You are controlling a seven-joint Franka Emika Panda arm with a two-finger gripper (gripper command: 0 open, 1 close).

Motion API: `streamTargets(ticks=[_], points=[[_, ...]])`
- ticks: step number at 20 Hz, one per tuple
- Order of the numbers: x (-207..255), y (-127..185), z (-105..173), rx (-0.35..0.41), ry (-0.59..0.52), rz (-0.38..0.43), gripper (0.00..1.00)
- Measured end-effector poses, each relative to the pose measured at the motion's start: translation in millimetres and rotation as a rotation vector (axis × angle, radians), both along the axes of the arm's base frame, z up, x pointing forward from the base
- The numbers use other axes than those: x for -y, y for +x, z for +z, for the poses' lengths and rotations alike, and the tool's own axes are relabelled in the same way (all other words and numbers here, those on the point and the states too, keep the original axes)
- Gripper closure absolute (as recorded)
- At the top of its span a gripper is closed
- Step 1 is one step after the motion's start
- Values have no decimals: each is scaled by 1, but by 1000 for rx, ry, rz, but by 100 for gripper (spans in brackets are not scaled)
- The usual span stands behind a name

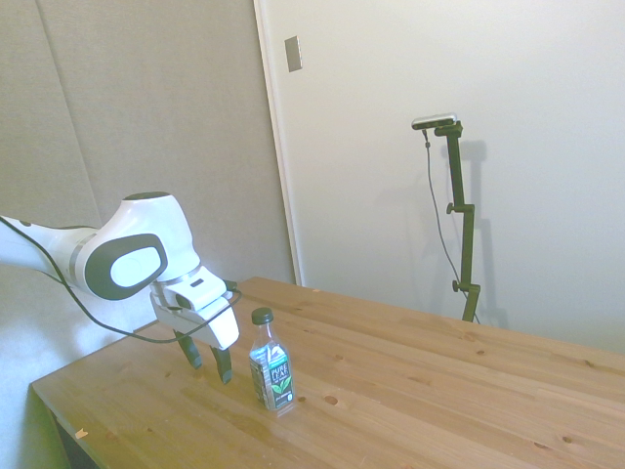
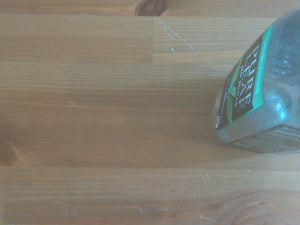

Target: Knock down the bottle

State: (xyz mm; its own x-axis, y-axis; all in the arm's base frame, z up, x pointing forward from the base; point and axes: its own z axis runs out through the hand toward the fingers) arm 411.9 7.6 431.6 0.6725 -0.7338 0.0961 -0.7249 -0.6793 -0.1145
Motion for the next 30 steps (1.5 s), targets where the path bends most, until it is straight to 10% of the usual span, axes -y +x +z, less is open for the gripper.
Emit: streamTargets(ticks=[1,2,30], points=[[0,0,0,0,0,0,0],[0,0,0,-1,-1,0,100],[44,15,70,56,4,-283,100]])
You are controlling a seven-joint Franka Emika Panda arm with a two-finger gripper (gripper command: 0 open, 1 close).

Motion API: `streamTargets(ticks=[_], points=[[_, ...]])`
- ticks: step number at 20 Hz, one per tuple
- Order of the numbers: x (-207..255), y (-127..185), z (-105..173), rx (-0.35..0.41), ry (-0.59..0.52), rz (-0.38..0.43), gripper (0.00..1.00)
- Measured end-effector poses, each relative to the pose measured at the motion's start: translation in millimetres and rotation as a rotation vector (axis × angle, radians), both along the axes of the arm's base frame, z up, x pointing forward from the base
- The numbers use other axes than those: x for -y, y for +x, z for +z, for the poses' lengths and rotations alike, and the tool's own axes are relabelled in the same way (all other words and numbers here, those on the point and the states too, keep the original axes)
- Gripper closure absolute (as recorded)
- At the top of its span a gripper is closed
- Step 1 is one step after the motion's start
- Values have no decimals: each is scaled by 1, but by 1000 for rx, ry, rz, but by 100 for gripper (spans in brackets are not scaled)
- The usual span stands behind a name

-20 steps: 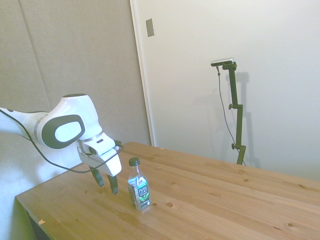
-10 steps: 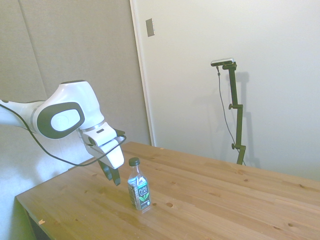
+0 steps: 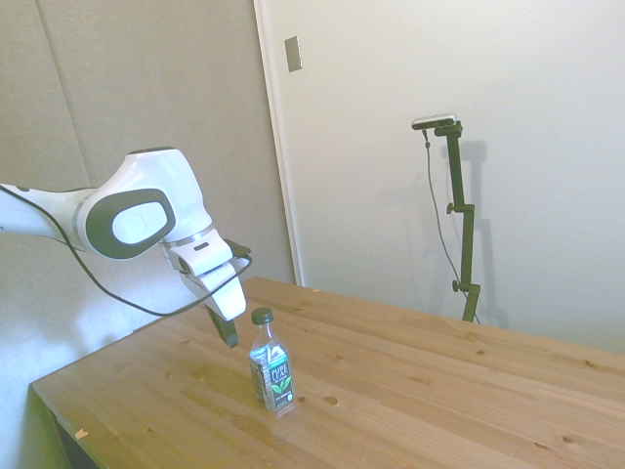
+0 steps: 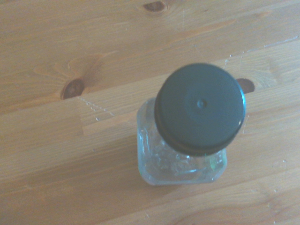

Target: Knock down the bottle

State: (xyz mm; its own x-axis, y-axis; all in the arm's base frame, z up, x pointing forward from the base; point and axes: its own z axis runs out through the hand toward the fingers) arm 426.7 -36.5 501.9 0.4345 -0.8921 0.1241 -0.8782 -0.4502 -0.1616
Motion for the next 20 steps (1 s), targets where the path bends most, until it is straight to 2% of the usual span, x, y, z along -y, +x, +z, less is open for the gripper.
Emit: streamTargets(ticks=[4,14,20], points=[[0,25,2,3,-15,-39,100],[14,125,-8,71,-39,-158,100],[33,156,-12,148,-42,-175,100]])
